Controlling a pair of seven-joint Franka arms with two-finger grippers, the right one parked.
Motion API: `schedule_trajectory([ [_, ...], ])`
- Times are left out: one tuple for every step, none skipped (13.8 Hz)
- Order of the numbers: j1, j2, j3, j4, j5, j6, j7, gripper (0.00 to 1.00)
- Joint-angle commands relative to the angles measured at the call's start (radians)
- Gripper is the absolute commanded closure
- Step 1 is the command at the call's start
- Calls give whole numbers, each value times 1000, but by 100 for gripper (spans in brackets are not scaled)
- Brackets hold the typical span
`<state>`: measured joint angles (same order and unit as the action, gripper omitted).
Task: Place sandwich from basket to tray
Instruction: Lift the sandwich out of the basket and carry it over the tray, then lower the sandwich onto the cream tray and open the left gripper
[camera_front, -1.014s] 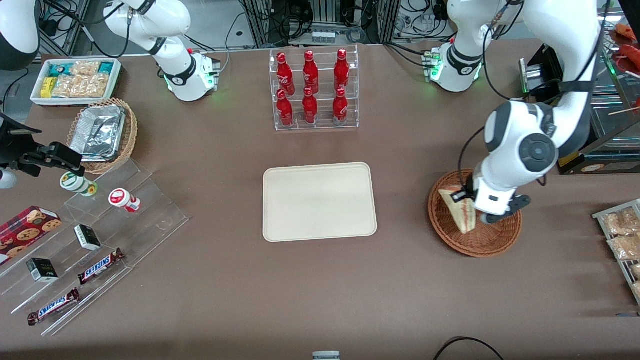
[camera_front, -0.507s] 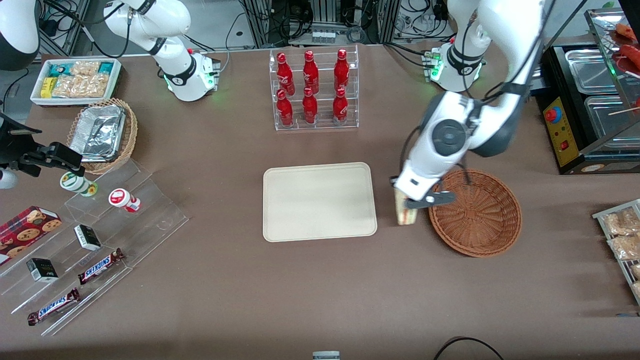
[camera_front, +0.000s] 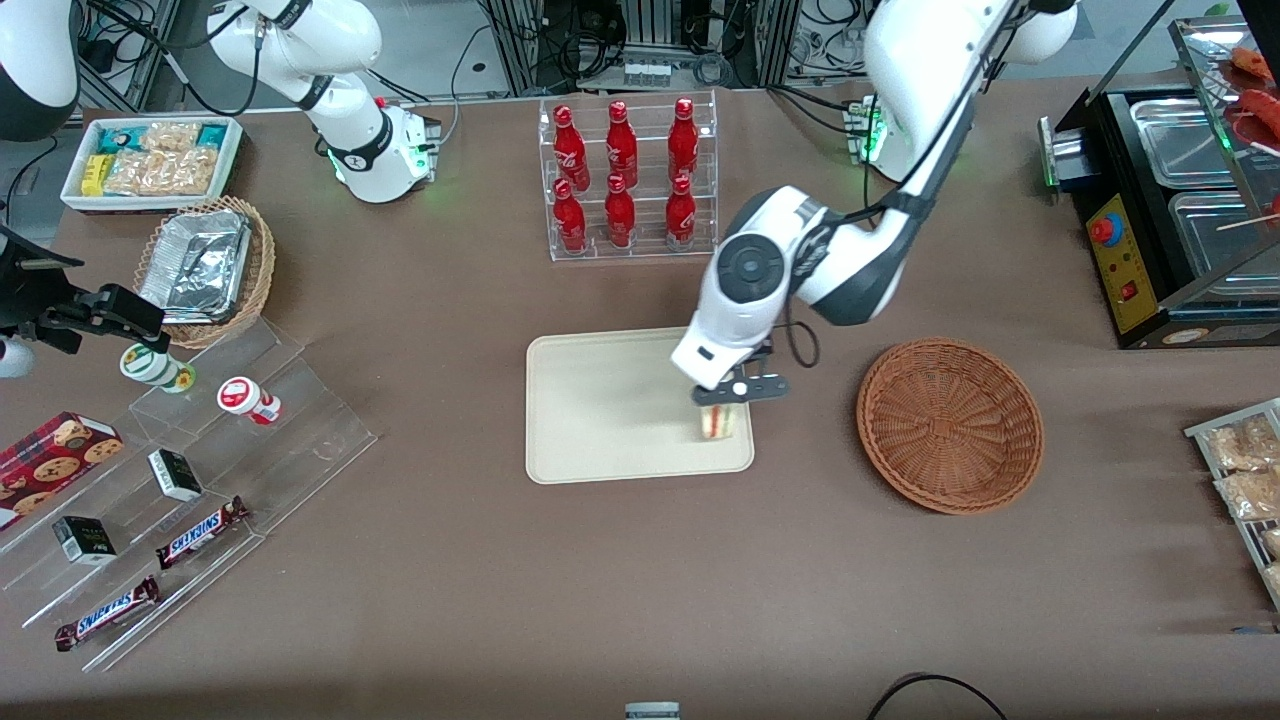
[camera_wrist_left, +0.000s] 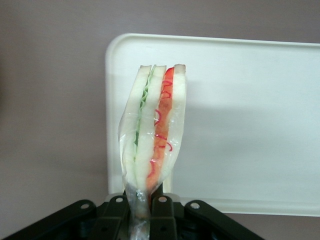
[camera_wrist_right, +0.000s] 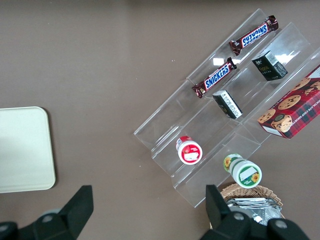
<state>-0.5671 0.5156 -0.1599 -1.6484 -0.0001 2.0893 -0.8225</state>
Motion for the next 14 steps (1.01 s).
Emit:
schedule_trajectory([
  [-62, 116, 11, 148, 12, -43, -79, 100],
  [-88, 142, 11, 178, 12, -40, -99, 100],
  [-103, 168, 14, 212, 14, -40, -116, 100],
  [-109, 188, 14, 238, 14, -40, -121, 100],
  [-116, 204, 14, 260, 14, -38, -122, 100],
  [-120, 222, 14, 281, 14, -37, -133, 100],
  [-128, 248, 16, 310, 15, -37, -151, 100],
  [-135, 270, 16, 340, 18, -44, -159, 100],
  [-136, 274, 16, 344, 17, -45, -162, 100],
  [-136, 274, 16, 344, 18, -48, -165, 100],
  [-136, 274, 16, 344, 19, -52, -165, 100],
  [-136, 276, 17, 346, 19, -54, -165, 100],
  [-136, 280, 17, 346, 19, -49, -165, 100],
  [-134, 293, 19, 348, 17, -48, -168, 100],
])
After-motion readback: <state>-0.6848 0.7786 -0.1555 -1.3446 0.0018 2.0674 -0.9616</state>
